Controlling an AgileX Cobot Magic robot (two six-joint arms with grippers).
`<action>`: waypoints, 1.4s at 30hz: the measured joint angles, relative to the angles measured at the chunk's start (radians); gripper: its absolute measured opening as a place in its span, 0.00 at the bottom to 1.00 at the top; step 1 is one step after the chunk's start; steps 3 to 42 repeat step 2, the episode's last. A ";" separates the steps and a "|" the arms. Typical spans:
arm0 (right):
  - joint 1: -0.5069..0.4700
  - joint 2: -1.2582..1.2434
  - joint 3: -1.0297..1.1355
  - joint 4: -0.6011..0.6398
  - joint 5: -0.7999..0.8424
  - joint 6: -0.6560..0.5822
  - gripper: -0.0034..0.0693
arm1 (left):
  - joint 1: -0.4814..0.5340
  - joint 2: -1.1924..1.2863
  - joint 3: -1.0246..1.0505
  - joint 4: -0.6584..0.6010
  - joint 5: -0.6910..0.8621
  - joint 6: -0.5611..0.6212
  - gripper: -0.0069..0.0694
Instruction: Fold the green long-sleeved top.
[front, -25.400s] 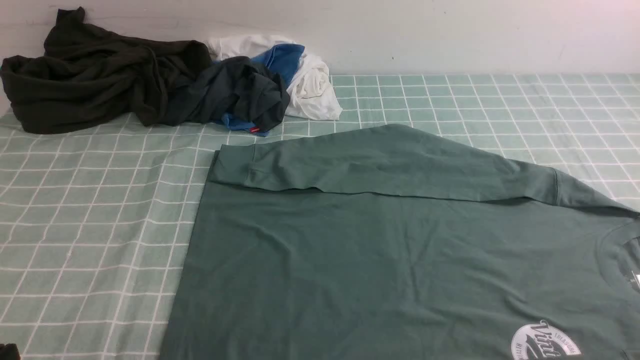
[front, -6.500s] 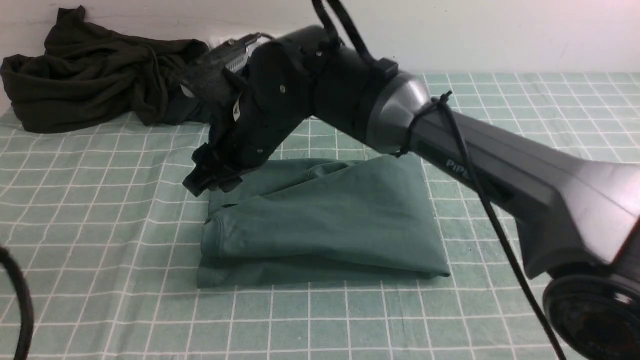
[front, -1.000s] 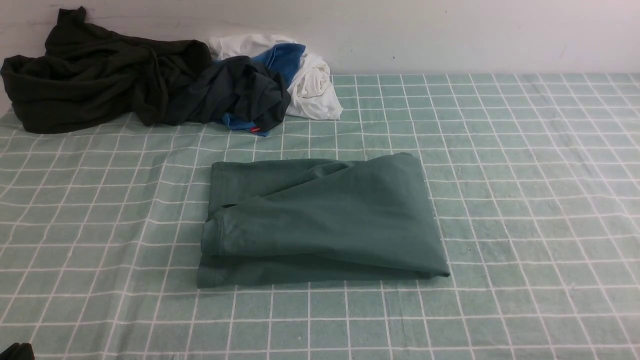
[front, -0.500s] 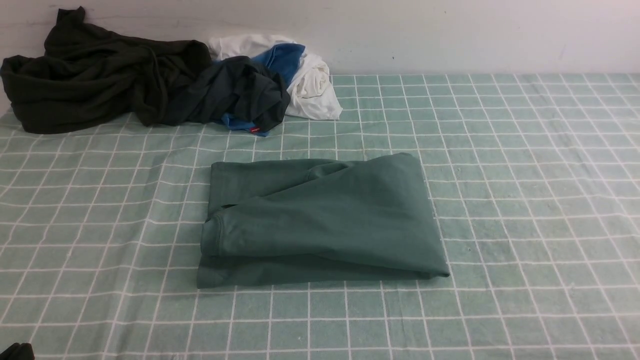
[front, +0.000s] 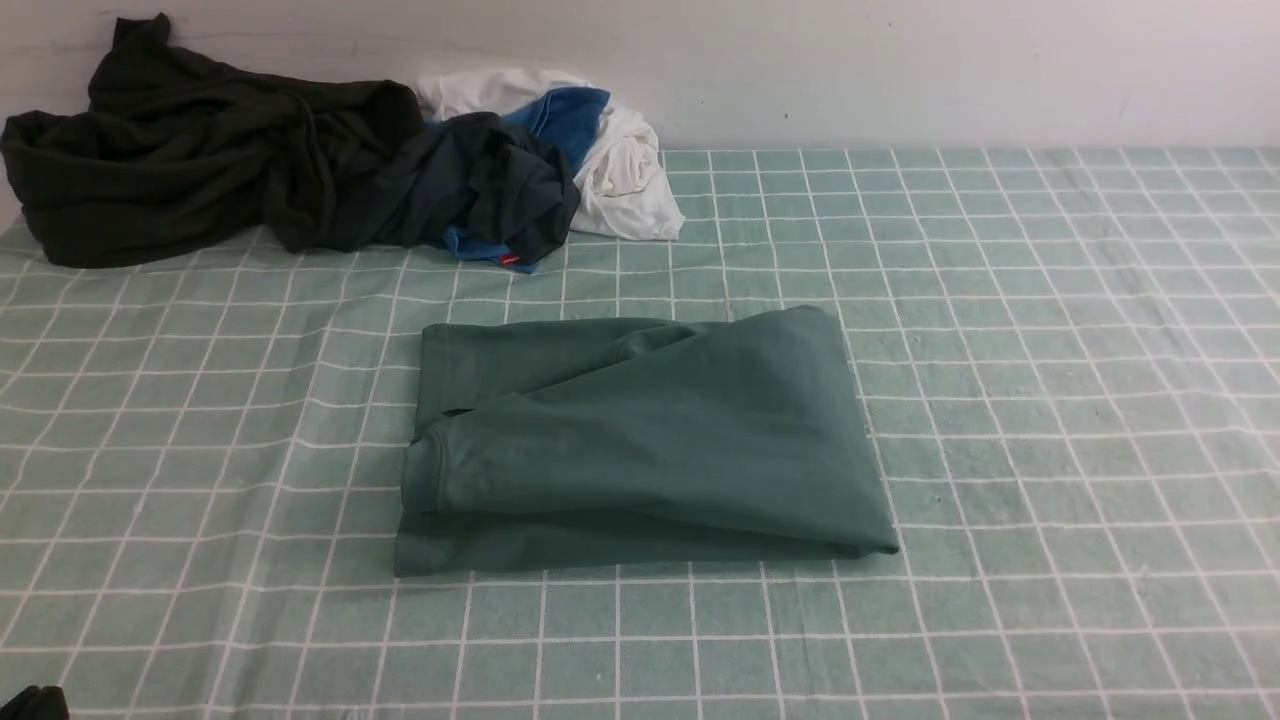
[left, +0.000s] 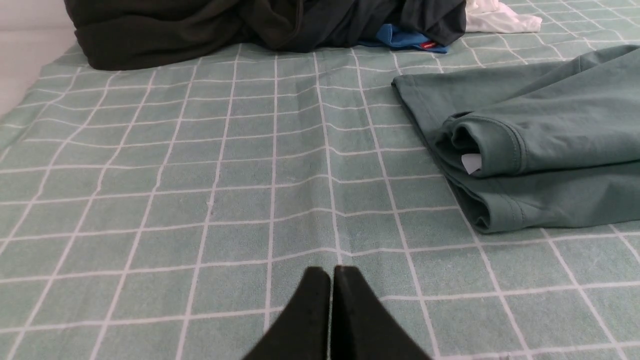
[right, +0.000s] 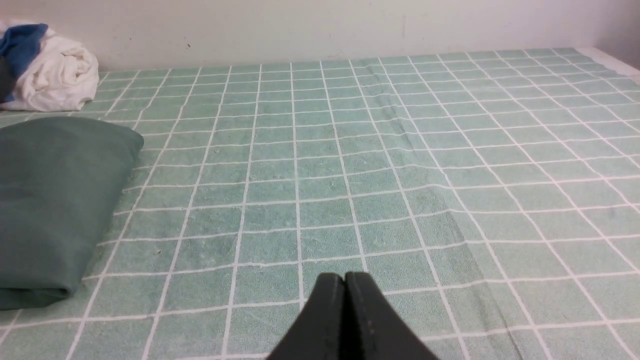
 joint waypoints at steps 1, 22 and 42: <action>0.000 0.000 0.000 0.000 0.000 0.000 0.03 | 0.000 0.000 0.000 0.000 0.000 0.000 0.09; 0.000 0.000 0.000 0.000 0.000 0.001 0.03 | 0.000 0.000 0.000 0.000 0.000 0.000 0.09; 0.000 0.000 0.000 0.000 0.000 0.001 0.03 | 0.000 0.000 0.000 0.000 0.000 0.000 0.09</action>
